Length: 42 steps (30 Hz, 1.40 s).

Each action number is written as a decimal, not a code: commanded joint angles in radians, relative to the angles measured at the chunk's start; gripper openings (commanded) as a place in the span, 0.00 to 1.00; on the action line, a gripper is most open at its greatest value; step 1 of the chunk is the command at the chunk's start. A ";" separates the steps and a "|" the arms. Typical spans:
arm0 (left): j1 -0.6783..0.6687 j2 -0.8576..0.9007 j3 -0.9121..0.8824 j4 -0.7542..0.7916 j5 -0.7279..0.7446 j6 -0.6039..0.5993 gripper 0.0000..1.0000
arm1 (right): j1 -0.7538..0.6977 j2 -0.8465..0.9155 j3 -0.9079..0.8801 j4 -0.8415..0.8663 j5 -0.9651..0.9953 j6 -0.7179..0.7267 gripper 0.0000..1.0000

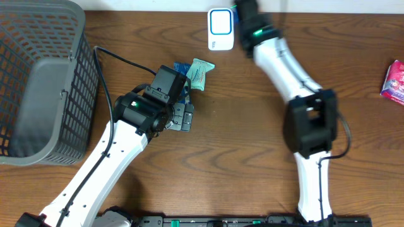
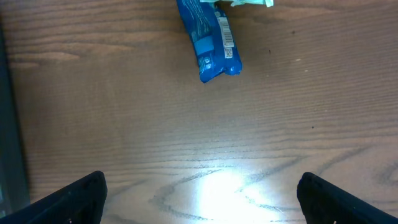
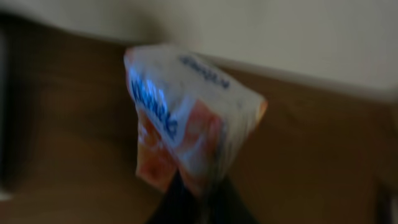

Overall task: Scan the item barcode
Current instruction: 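Carry the orange pack to the right and drop it near the purple box, then reach the right gripper to the mint-green pack and grasp it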

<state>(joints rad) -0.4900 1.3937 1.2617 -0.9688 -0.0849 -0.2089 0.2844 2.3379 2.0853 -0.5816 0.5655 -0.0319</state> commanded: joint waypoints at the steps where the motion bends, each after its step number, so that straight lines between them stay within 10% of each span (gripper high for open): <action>1: 0.002 0.003 -0.001 -0.003 -0.005 0.002 0.98 | -0.166 -0.056 0.053 -0.136 0.046 0.203 0.01; 18: 0.002 0.003 -0.001 -0.003 -0.005 0.002 0.98 | -0.567 -0.053 0.052 -0.369 0.011 0.211 0.01; 20: 0.002 0.003 -0.001 -0.003 -0.005 0.002 0.98 | -0.589 -0.048 0.052 -0.365 0.007 0.224 0.14; 24: 0.002 0.003 -0.001 -0.003 -0.005 0.002 0.98 | -0.621 -0.039 0.051 -0.367 -0.091 0.263 0.99; 42: 0.002 0.003 -0.001 -0.003 -0.005 0.002 0.98 | -0.538 -0.029 0.024 -0.490 -1.101 0.263 0.99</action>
<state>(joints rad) -0.4900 1.3937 1.2617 -0.9691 -0.0845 -0.2089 -0.3058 2.3196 2.1201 -1.0580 -0.2653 0.2207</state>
